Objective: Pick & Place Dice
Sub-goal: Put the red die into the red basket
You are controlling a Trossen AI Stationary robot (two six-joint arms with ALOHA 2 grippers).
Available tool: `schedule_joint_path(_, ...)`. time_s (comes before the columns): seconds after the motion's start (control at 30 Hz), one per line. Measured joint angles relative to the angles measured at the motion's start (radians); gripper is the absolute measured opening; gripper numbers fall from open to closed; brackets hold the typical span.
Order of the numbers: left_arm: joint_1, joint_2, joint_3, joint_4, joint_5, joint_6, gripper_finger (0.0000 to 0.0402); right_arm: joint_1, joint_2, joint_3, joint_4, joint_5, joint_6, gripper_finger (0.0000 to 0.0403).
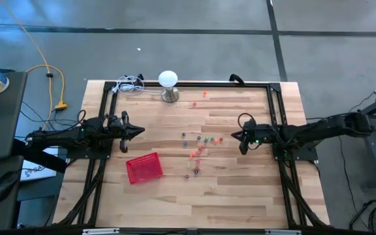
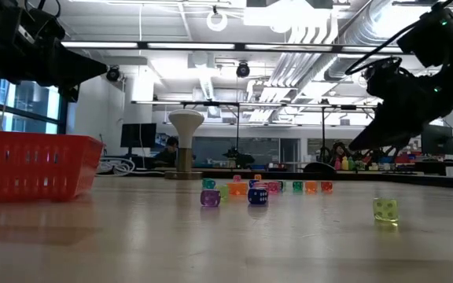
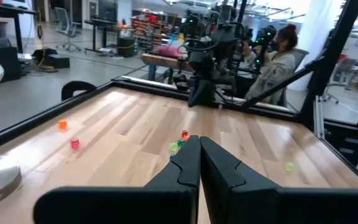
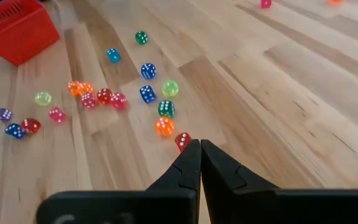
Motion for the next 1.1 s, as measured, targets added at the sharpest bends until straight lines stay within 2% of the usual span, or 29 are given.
schedule_joint_path(0.13,0.000,0.001,0.000,-0.002,-0.011,0.000,0.0000,0.015,0.048,0.000,0.003,-0.009,0.109,0.0040)
schedule_joint_path(0.3,0.000,0.001,0.000,0.003,-0.011,0.000,0.0000,0.077,0.124,0.000,0.047,-0.028,0.171,0.0121)
schedule_joint_path(0.47,0.000,0.001,0.000,0.008,-0.011,0.000,0.0000,0.144,0.237,0.000,0.070,0.090,0.081,0.0175)
schedule_joint_path(0.6,0.000,0.001,0.000,0.010,-0.011,0.000,0.0000,0.157,0.339,0.000,0.185,0.148,0.029,0.0183)
schedule_joint_path(0.77,0.000,0.001,0.000,0.010,-0.011,0.002,0.0000,0.141,0.484,0.000,0.363,0.156,-0.034,0.0177)
schedule_joint_path(0.93,0.000,0.001,0.000,0.011,-0.014,0.067,0.0002,0.128,0.594,0.000,0.505,0.156,-0.036,0.0176)
schedule_joint_path(1.1,0.000,0.001,0.000,0.011,-0.014,0.071,0.0031,0.128,0.695,0.000,0.608,0.142,-0.098,0.0177)
